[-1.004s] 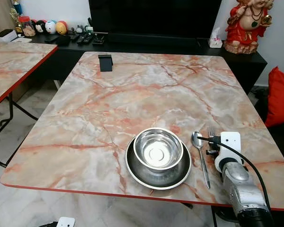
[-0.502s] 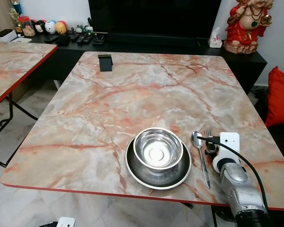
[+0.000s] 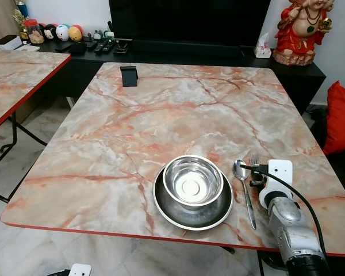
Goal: Setting the table
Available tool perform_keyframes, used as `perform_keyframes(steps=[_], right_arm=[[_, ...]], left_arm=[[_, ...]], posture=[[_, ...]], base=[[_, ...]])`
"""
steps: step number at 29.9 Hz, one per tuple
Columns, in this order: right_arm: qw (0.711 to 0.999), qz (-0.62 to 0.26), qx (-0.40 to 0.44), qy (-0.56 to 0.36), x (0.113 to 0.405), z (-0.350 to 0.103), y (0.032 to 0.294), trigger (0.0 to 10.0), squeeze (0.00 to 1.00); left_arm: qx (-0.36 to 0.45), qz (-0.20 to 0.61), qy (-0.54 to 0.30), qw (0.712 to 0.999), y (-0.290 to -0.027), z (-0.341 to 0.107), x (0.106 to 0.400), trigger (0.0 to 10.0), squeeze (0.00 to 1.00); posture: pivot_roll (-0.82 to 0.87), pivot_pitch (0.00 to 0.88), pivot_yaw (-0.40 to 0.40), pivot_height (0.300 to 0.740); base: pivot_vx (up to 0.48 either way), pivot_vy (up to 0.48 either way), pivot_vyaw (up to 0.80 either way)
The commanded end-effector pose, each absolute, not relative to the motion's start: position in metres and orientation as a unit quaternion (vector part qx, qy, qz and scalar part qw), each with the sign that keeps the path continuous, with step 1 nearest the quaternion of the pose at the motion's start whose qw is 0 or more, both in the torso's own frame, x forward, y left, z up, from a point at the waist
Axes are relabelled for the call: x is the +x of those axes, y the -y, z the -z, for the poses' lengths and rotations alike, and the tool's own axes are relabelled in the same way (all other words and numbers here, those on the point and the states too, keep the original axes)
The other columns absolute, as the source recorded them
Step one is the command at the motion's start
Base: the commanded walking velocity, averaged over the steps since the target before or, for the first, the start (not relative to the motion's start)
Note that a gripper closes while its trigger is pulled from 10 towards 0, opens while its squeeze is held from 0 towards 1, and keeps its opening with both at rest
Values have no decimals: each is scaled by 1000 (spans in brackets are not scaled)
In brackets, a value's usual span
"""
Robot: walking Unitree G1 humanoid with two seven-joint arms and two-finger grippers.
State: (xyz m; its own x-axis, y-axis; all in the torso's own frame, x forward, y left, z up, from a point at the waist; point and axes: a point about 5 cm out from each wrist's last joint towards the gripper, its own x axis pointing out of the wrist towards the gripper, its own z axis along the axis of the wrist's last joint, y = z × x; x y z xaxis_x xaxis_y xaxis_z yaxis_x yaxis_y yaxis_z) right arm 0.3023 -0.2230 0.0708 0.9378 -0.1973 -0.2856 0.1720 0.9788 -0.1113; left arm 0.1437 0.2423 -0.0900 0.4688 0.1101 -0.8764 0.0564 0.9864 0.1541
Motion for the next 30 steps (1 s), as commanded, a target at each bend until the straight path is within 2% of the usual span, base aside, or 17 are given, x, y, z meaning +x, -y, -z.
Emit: perform_keyframes(steps=[1,7,11,21,30], right_arm=[[988,122,-48,-85,304,-90,232,10000,0],[989,144,-44,-1,300,-111,234,10000,0],[986,148,-60,47,286,-116,230,10000,0],[986,151,-51,52,263,-108,226,10000,0],[986,138,-55,76,276,-123,222,10000,0]], left_arm=[[87,-10,-518,851,-244,90,143,10000,0],[87,-12,-518,851,-244,90,142,10000,0],[86,-17,-517,851,-245,90,140,10000,0],[84,-29,-520,849,-248,92,134,10000,0],[86,-31,-518,850,-249,92,132,10000,0]], posture=[[23,0,-18,715],[22,0,-18,715],[29,0,-25,715],[35,0,-30,715],[34,0,-32,715]], base=[[0,0,0],[0,0,0],[0,0,0],[0,0,0],[0,0,0]])
